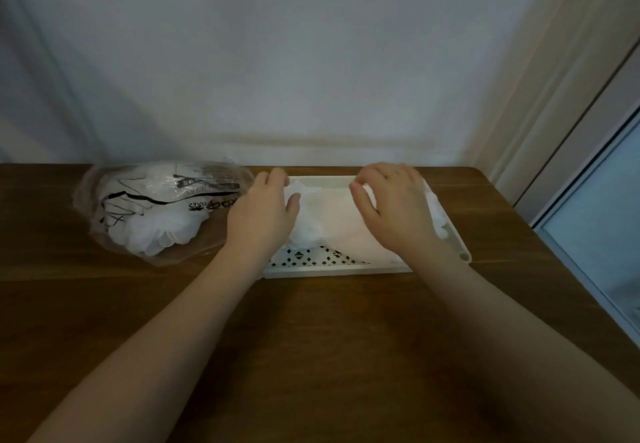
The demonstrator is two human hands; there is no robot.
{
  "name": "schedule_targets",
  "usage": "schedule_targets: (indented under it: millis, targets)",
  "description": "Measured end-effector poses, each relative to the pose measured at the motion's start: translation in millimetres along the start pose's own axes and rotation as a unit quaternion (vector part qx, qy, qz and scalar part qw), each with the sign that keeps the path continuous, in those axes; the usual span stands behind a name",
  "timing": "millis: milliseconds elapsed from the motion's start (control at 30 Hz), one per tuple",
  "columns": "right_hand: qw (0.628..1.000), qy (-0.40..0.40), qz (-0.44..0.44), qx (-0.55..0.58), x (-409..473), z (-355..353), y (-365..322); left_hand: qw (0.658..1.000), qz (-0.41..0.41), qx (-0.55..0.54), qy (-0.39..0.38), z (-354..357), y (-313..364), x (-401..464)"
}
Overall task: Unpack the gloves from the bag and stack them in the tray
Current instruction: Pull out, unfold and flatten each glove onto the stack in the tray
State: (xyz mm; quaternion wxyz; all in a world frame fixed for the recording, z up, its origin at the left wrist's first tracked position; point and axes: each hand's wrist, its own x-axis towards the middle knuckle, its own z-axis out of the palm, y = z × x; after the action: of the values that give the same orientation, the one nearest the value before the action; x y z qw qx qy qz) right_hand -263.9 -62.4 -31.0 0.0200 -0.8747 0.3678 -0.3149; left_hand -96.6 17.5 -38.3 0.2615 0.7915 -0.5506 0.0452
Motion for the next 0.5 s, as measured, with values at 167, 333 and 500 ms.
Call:
schedule_targets:
  millis: [167, 333, 500]
  targets:
    - [0.978, 0.060, -0.179, 0.085, 1, -3, -78, 0.981, 0.140, -0.006, 0.137, -45, -27, -22]
    - [0.959, -0.040, -0.241, 0.146, 2, 22, -130, 0.982, -0.026, 0.126, 0.141, -69, -98, -32]
    - [0.947, -0.261, -0.154, 0.105, 8, 71, -165, 0.985, -0.076, 0.157, 0.010, -66, -138, -26]
